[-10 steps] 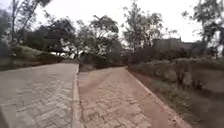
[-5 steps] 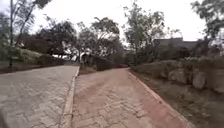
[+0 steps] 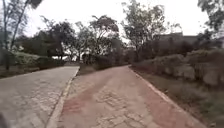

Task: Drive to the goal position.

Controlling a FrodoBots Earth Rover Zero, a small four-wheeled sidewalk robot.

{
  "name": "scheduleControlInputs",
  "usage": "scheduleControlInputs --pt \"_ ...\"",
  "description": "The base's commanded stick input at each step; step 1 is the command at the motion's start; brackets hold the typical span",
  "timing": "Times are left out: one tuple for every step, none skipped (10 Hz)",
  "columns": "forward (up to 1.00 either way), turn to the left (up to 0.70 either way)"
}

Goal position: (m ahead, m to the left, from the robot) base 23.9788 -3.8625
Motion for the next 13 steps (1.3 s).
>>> scheduleControlInputs --pt "0.70 0.00" --pt "0.70 0.00" --pt "0.70 0.00" --pt "0.70 0.00" --pt "0.70 0.00" --pt "0.70 0.00" --pt "0.70 0.00" --pt "0.70 0.00" --pt "0.70 -0.02" --pt "0.70 -0.02" --pt "0.70 -0.02" --pt "0.70 -0.02" --pt "0.70 -0.02"
